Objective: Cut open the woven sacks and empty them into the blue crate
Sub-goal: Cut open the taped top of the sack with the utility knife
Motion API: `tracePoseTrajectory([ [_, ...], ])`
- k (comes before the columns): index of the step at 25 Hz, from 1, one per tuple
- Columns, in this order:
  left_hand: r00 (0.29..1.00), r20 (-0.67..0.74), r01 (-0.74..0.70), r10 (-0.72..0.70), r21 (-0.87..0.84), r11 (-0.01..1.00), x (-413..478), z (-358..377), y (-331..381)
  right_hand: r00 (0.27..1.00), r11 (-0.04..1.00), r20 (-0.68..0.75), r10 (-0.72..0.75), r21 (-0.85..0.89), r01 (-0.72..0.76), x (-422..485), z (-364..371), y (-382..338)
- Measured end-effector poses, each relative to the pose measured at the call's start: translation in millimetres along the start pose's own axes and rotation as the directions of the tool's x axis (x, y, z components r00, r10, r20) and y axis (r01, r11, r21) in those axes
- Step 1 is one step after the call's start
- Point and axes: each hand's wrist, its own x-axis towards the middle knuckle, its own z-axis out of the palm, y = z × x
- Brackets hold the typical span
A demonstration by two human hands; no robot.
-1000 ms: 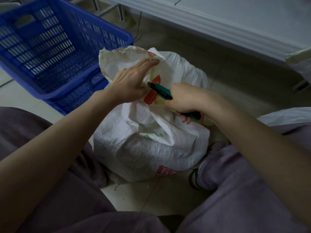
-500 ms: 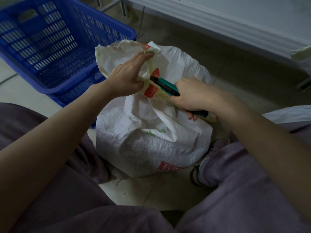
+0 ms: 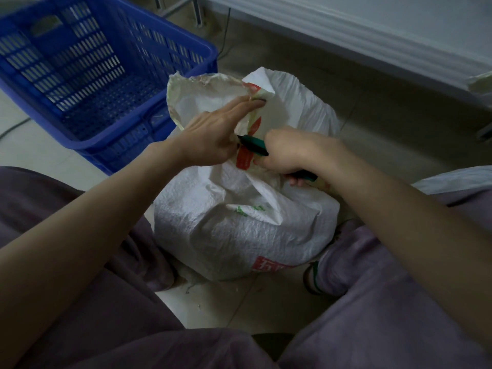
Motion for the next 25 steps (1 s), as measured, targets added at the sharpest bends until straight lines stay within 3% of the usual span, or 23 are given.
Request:
tracePoseTrajectory([
  [5, 0.994, -0.026, 0.11, -0.109, 0.041, 0.993, -1, -8, -17, 1.0, 0.999, 0.001, -0.011, 0.043, 0.011, -13, -20, 11],
  [13, 0.998, -0.018, 0.06, -0.059, 0.046, 0.997, 0, -7, -19, 1.0, 0.999, 0.013, -0.019, 0.036, 0.019, -14, -12, 14],
  [25, 0.999, -0.003, 0.047, -0.047, 0.131, 0.99, 0, -11, -17, 0.994, 0.982, -0.09, -0.069, -0.184, 0.052, -1, -7, 23],
])
